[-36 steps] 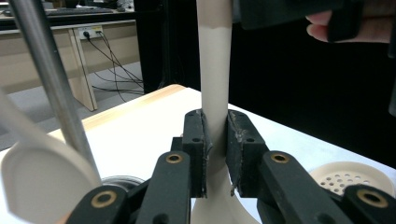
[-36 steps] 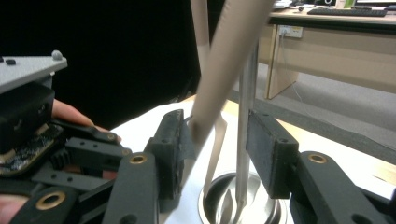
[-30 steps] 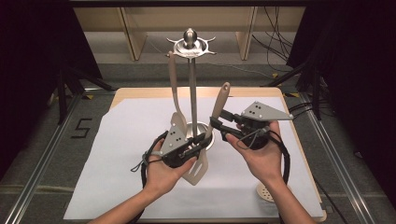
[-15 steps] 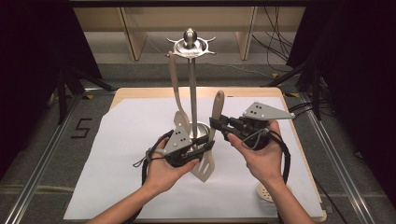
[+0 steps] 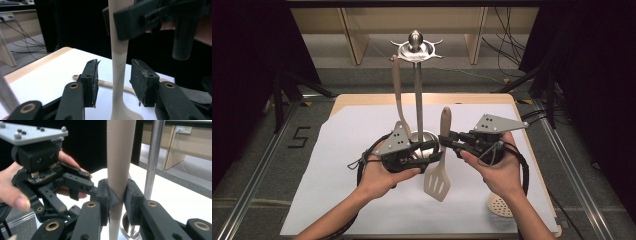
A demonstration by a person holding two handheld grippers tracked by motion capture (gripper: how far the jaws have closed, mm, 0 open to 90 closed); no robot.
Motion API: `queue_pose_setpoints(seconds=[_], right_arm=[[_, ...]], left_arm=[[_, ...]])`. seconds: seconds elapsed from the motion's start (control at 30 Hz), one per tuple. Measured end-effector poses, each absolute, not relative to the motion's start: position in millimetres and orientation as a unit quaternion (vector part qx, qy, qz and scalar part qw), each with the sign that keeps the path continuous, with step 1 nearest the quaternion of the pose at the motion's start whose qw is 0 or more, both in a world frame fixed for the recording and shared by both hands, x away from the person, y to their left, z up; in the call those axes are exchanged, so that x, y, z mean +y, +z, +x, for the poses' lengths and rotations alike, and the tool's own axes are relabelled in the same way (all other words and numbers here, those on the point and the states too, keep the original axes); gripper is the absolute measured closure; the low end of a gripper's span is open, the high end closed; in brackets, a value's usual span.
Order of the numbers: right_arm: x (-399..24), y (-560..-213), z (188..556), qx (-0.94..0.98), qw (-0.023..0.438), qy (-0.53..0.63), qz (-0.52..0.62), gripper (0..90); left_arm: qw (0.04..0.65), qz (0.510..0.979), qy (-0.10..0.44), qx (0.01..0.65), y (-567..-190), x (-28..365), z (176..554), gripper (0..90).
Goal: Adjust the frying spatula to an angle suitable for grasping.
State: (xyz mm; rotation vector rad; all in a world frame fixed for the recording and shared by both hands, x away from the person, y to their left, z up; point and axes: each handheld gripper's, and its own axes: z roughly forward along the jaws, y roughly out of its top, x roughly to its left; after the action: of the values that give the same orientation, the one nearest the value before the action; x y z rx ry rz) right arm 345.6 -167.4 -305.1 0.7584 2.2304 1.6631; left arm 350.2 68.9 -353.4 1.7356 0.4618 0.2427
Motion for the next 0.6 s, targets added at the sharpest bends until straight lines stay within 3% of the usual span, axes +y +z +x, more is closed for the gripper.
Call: queue_pose_setpoints(seconds=[0.47, 0.6], right_arm=[[-166.0, -303.9, 345.0, 0.769, 0.133, 0.58, 0.234, 76.6], [-164.4, -304.5, 343.3, 0.769, 0.116, 0.581, 0.241, 76.6]], left_arm=[[0.616, 0.763, 0.083, 0.175, -351.5, 64.3, 356.8, 64.3], [0.618, 0.762, 0.079, 0.174, -351.4, 63.2, 356.8, 65.4]])
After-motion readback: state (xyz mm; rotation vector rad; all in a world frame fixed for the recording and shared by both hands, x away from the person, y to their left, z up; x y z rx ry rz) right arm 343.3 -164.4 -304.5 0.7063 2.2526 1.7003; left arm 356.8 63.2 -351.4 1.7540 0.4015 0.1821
